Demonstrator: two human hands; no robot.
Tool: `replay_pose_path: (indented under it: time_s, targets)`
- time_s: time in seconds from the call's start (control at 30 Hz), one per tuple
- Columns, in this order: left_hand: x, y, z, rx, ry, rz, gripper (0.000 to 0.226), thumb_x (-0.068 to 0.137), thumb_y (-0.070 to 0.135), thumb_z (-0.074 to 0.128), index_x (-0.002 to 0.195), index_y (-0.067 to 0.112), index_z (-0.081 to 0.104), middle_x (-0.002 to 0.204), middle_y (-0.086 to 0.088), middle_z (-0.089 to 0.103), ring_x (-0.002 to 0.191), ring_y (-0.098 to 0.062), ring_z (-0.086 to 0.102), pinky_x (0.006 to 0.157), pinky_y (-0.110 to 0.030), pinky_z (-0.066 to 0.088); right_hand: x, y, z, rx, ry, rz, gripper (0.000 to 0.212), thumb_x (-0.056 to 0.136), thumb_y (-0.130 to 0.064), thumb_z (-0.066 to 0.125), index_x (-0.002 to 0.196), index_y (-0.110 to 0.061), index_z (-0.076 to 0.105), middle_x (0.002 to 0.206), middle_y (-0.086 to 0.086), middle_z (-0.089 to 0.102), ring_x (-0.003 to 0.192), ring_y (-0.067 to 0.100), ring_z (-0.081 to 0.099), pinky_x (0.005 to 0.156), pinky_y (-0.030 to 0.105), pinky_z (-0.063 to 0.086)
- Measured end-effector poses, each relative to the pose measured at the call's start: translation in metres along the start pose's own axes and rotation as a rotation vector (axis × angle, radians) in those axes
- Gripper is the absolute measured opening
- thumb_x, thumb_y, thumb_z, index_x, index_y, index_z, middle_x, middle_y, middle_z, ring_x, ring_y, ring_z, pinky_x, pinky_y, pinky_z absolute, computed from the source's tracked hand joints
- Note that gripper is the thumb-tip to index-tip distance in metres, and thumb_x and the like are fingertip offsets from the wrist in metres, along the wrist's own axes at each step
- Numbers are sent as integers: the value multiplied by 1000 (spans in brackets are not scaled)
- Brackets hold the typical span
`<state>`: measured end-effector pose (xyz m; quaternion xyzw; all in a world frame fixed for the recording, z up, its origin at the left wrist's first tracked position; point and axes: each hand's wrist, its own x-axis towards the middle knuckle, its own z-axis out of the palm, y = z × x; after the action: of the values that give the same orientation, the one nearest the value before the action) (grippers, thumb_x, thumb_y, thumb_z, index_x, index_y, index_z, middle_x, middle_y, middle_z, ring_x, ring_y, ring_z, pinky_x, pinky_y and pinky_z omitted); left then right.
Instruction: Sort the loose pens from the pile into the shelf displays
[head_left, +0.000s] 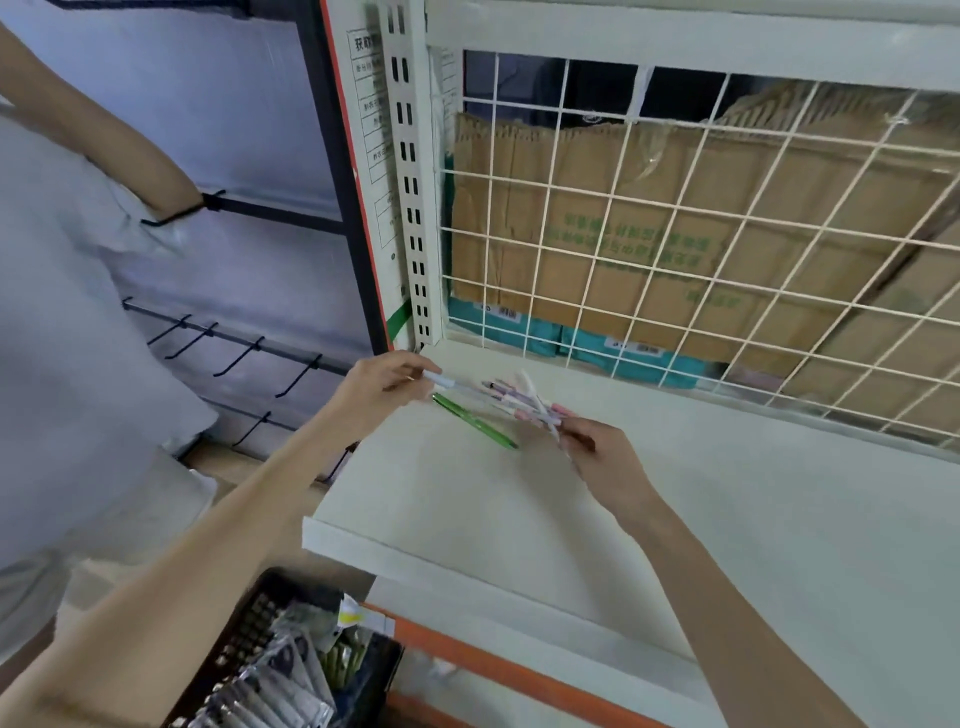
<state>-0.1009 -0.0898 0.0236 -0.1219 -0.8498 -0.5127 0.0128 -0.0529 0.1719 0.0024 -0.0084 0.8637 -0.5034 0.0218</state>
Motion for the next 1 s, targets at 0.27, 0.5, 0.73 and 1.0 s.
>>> replay_pose_path:
  time_s: [0.27, 0.5, 0.73, 1.0]
  targets:
    - [-8, 40, 34, -195, -10, 28, 14, 95, 9, 47, 89, 8, 59, 90, 1, 69, 78, -5, 67, 72, -20, 55, -49, 10, -26, 221, 133, 88, 24, 91, 8, 48, 94, -10, 64, 74, 7, 54, 60, 17, 45, 56, 24, 39]
    - [-23, 90, 86, -201, -24, 6, 6, 90, 18, 59, 91, 13, 63, 78, -6, 68, 54, -9, 65, 53, -26, 56, -88, 6, -62, 347, 112, 58, 22, 92, 6, 48, 104, -6, 62, 83, 4, 66, 68, 9, 59, 59, 16, 47]
    - [-27, 161, 157, -98, -80, 174, 7, 85, 21, 65, 91, 17, 66, 80, 0, 70, 60, -6, 67, 59, -21, 57, -142, 20, -124, 423, 249, 16, 21, 90, 6, 53, 105, -7, 61, 80, 5, 68, 65, 6, 62, 61, 19, 50]
    - [-62, 235, 292, -173, -250, 232, 23, 76, 9, 74, 97, 15, 66, 82, -5, 69, 61, -7, 68, 65, -19, 56, -237, 73, -219, 432, 429, 66, 21, 88, 6, 55, 106, -3, 60, 80, 9, 67, 64, 9, 62, 61, 22, 52]
